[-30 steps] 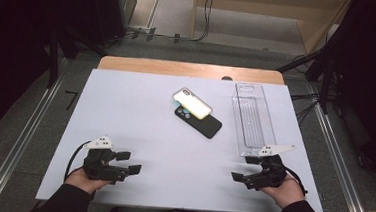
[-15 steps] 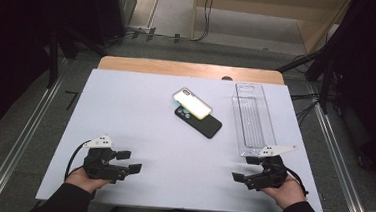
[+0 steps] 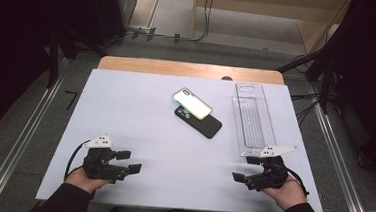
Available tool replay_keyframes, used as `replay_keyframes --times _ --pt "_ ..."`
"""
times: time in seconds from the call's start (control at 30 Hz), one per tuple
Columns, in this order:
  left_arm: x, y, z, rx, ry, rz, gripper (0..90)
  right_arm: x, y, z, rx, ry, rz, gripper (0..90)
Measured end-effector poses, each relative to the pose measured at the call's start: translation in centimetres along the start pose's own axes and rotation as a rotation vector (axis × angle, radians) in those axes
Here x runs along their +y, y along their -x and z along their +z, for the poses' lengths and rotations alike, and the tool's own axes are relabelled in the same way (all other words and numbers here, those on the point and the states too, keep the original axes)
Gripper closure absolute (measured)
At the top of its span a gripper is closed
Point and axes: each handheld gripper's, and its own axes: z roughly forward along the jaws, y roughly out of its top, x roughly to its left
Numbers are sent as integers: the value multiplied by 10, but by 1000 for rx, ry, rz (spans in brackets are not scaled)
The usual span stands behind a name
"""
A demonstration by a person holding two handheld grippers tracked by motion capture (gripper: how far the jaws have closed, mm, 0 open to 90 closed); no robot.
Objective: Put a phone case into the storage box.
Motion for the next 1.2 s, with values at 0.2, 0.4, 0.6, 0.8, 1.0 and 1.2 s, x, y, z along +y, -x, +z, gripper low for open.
replay_keyframes --times 0.2,0.4,0.6,0.8,1.0,1.2 --pt "-1 3 -2 -2 3 9 272 2 -2 -1 5 9 -2 95" --pt "0 0 -2 3 6 0 272 2 -1 -2 4 14 2 95" --pt "0 -1 -3 3 10 -8 272 4 -2 -2 16 19 7 95" --pt "1 -1 -3 4 10 -6 272 13 -8 -6 65 50 2 95" --pt "2 0 -2 0 7 -8 272 27 -19 0 81 51 -22 95" --pt "2 -1 -2 -2 8 -8 272 37 -25 6 82 66 -52 96"
